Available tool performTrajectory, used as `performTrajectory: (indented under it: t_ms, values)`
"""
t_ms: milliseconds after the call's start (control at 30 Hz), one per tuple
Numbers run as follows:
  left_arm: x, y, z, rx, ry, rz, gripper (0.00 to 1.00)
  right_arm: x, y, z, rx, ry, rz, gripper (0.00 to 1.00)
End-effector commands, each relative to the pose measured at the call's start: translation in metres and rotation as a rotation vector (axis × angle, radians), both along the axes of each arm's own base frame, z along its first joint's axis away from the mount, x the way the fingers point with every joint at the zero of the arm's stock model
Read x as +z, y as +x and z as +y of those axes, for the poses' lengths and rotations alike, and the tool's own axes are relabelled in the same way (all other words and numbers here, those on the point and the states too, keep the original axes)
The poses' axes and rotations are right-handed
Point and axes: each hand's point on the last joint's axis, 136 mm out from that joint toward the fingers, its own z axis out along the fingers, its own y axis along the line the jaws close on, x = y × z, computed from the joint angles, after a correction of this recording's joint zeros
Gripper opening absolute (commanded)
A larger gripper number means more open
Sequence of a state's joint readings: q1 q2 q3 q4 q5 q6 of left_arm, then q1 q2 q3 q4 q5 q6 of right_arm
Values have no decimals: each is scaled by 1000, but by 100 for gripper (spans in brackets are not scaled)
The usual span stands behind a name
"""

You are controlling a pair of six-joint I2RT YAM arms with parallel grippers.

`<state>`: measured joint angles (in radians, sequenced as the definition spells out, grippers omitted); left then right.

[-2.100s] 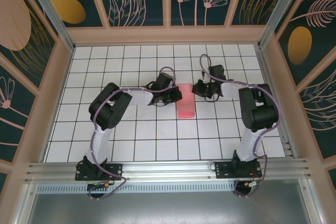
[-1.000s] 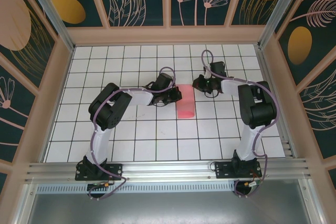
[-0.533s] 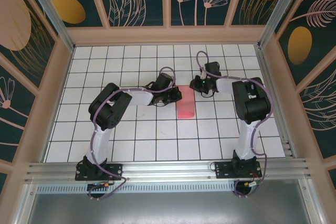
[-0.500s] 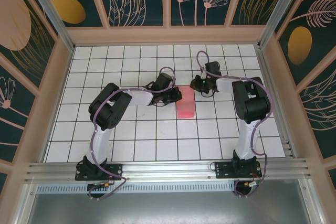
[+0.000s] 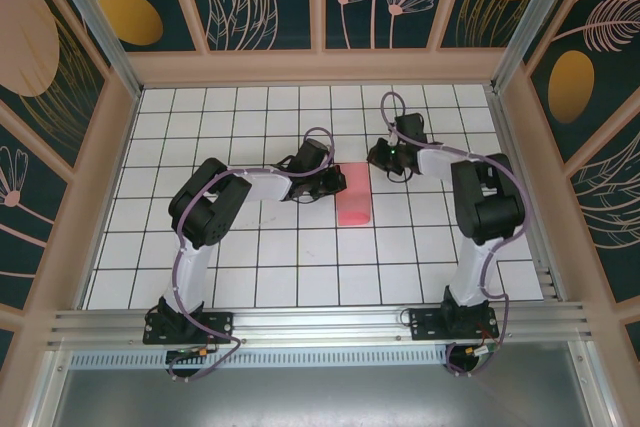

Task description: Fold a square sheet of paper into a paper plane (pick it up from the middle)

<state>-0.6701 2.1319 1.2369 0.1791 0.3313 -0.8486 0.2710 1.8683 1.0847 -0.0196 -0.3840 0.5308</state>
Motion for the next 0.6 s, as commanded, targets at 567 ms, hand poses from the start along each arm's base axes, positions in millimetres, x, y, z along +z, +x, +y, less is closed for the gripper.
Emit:
performTrajectory:
  t_ms: [567]
  values:
    - [-90, -36, 68, 71, 304, 182, 0, -38, -130, 14, 163, 42, 260, 0]
